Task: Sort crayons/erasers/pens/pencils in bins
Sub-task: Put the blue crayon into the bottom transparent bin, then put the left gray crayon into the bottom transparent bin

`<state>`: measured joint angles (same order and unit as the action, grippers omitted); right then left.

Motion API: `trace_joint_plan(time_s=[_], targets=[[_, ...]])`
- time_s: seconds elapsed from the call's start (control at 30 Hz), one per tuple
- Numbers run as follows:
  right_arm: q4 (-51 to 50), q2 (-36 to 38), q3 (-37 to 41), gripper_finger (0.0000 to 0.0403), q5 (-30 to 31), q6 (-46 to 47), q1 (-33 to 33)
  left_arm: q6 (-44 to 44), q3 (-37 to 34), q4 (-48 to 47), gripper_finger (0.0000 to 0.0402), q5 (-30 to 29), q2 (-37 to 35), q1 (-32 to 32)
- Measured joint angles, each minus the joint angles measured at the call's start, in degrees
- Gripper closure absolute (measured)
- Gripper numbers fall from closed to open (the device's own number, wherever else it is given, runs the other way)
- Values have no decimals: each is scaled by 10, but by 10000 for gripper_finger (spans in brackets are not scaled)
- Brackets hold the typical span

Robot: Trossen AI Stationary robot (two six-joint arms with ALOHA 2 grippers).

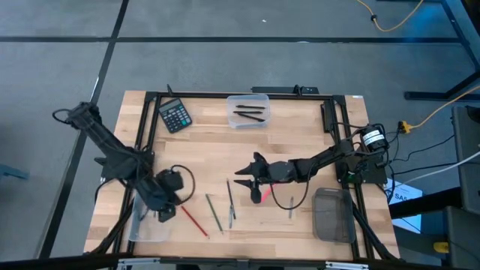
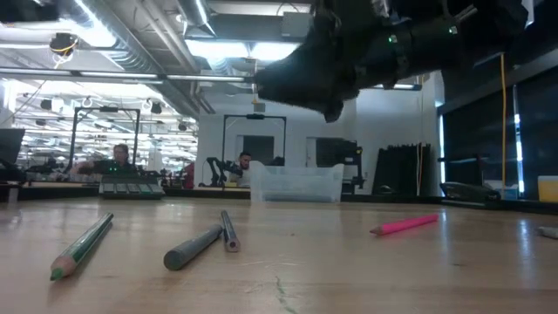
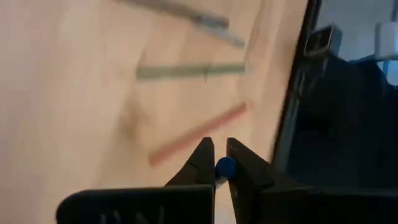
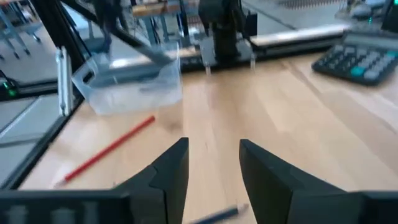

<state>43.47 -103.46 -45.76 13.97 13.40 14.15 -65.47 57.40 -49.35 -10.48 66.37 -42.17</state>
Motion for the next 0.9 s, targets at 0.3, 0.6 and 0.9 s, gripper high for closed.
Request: trace_joint_plan(time_s=[0.3,0.6,0.9], targets=[[-25,0,0,258,-1,29,0,-258,-29,-85,392,125,1,-114],[-45,0,0,258,-50,31,9,-374,-159,9,361,139,1,-178],[-231,-26,-64,223,-52,-7,19,-375,-180,3,301,196,-2,-174]])
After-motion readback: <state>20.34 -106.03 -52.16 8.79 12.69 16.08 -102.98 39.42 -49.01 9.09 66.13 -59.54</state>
